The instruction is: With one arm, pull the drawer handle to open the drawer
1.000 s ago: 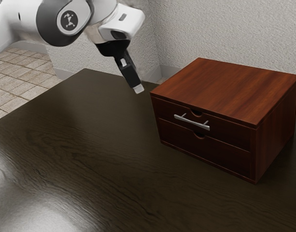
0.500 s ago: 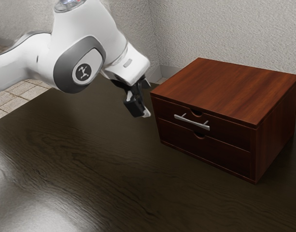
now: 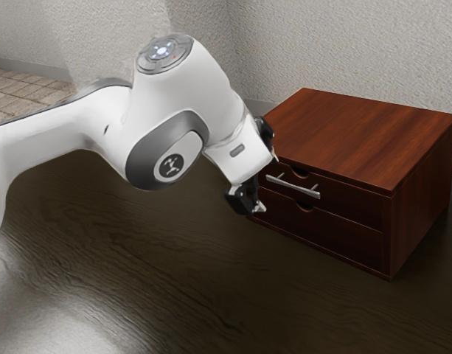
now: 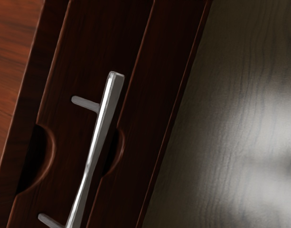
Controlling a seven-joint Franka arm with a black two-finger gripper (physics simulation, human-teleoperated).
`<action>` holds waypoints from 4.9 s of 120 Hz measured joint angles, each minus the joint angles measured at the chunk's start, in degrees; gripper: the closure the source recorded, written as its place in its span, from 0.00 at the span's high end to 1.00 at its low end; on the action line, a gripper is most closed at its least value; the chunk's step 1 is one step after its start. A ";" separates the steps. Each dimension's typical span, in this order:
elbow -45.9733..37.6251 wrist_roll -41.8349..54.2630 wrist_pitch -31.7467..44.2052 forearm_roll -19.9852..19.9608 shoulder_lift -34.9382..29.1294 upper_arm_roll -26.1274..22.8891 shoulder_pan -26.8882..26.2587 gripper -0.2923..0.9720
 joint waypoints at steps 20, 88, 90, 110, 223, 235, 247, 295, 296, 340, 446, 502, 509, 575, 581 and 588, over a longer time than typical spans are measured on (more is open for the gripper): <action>0.10 1.46 1.98 0.63 1.98 0.19 -1.93 0.77; -0.92 4.23 3.38 0.61 2.36 1.12 3.16 0.77; -0.93 4.28 3.38 0.61 2.35 1.12 2.92 0.77; -0.93 4.71 3.33 0.61 2.44 1.10 0.65 0.77; -0.61 5.60 4.11 0.52 5.11 1.02 0.20 0.77; -0.88 5.61 4.19 0.63 5.12 0.94 0.24 0.77; -1.65 5.62 4.60 0.69 4.97 0.95 0.25 0.77; -7.65 5.60 6.43 0.87 0.82 0.84 0.05 0.77; -7.83 5.60 6.47 0.88 0.67 0.82 0.07 0.77; -15.87 5.54 7.67 0.77 -6.29 0.33 -0.61 0.76; -31.23 5.44 9.46 0.61 -21.35 1.45 -2.81 0.75; -34.05 5.47 7.68 0.75 -25.98 10.10 -10.80 0.76; -33.61 5.48 7.06 0.74 -26.40 9.86 -10.80 0.76; 5.87 -10.01 -24.24 1.44 -16.59 9.87 -10.59 0.77; 6.46 -13.22 -27.20 1.71 -15.77 10.79 -10.53 0.77; 7.89 -16.73 -29.83 1.94 -13.03 11.24 -10.50 0.77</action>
